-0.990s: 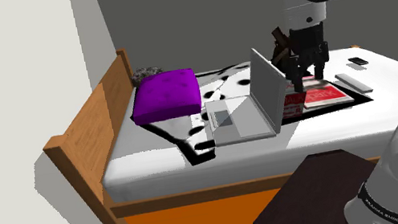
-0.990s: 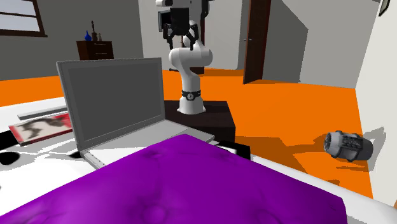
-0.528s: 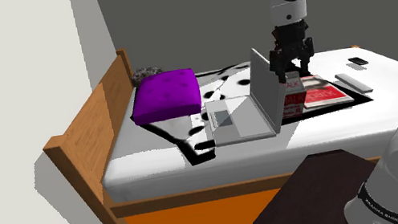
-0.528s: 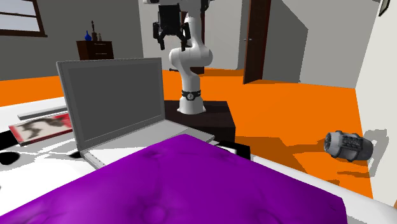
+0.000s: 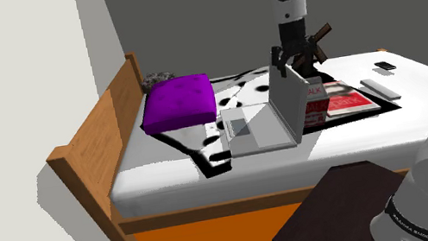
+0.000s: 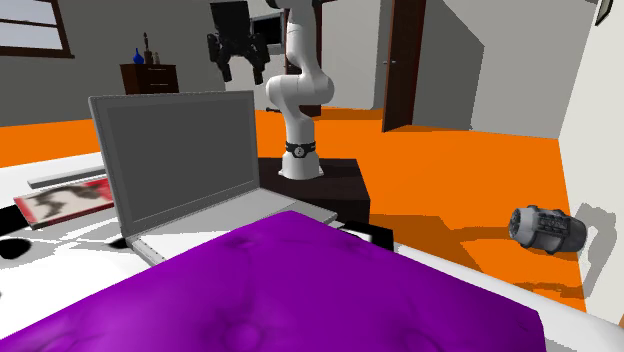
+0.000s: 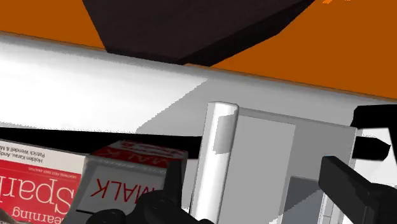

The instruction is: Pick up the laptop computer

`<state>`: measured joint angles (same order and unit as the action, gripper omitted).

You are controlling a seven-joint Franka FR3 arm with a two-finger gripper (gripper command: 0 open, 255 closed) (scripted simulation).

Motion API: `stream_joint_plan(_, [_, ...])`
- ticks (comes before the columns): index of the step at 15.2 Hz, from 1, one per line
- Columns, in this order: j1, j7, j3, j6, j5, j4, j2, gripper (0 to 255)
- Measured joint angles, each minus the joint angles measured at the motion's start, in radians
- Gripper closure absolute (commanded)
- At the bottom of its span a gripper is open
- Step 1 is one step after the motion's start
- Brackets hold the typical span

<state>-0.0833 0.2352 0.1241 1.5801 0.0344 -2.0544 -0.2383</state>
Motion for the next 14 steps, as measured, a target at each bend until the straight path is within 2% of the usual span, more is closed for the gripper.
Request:
stream_joint_plan(9, [-0.065, 0.037, 0.071, -0.032, -0.049, 0.363, 0.335, 0])
stream_joint_plan(14, [-0.071, 0.041, 0.076, 0.014, -0.055, 0.345, 0.364, 0])
